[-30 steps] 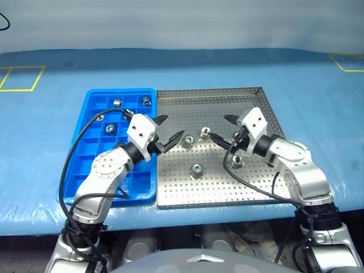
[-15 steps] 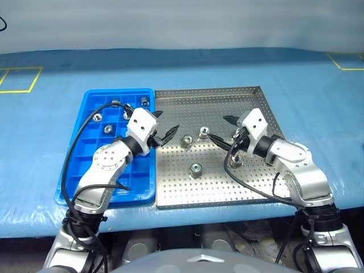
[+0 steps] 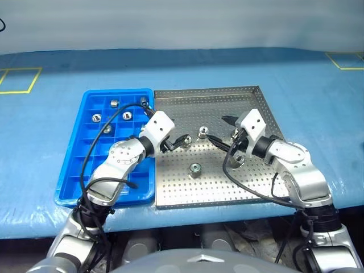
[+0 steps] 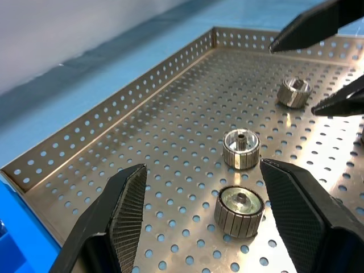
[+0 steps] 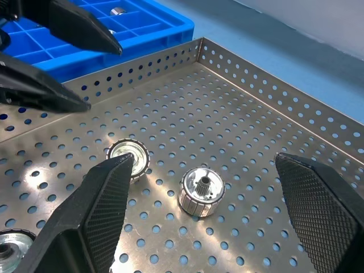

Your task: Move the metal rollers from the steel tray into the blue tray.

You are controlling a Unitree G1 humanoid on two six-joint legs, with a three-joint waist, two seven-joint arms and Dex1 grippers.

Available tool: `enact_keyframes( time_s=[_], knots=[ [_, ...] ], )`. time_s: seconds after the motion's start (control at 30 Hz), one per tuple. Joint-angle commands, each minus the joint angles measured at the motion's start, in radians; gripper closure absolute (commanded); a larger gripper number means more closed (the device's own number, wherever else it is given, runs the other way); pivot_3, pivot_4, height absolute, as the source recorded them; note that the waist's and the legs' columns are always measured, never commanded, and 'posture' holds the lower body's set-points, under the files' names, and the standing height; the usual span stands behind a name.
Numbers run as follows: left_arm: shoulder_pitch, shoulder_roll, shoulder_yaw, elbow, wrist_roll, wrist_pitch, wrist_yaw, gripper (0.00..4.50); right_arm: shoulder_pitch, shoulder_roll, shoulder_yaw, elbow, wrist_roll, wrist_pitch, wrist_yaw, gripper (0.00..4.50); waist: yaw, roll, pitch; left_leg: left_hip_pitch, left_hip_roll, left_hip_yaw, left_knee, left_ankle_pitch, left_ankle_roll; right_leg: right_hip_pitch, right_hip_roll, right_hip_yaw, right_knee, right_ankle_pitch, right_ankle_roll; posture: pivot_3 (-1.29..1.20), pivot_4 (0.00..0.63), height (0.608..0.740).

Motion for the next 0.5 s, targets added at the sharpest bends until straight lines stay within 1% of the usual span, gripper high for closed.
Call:
enact_keyframes(
  time_s=[0.03,0.17,0.5],
  knots=[
    [-0.070,-0.004,-0.020,0.036,0.012,0.085,-0.019,1.04,0.002,0.009,-0.007,-0.030,-0.001,-0.029,-0.010,0.31,-0.002,0.000,0.000,0.000,0.000,0.000,0.000,0.000,0.000,0.000,0.000,0.000,0.000,0.000,0.000,-0.16,0.150,0.740],
    [-0.147,0.005,-0.057,0.108,0.033,0.170,-0.038,1.04,0.014,0.021,-0.008,-0.035,-0.008,-0.039,-0.021,0.31,-0.007,0.000,0.000,0.000,0.000,0.000,0.000,0.000,0.000,0.000,0.000,0.000,0.000,0.000,0.000,-0.18,0.150,0.740],
    [-0.264,-0.003,-0.134,0.262,0.067,0.176,-0.113,1.04,0.024,0.027,-0.012,-0.049,-0.012,-0.050,-0.033,0.31,-0.012,0.000,0.000,0.000,0.000,0.000,0.000,0.000,0.000,-0.001,0.000,0.000,0.000,0.000,0.000,-0.20,0.150,0.740]
  ],
)
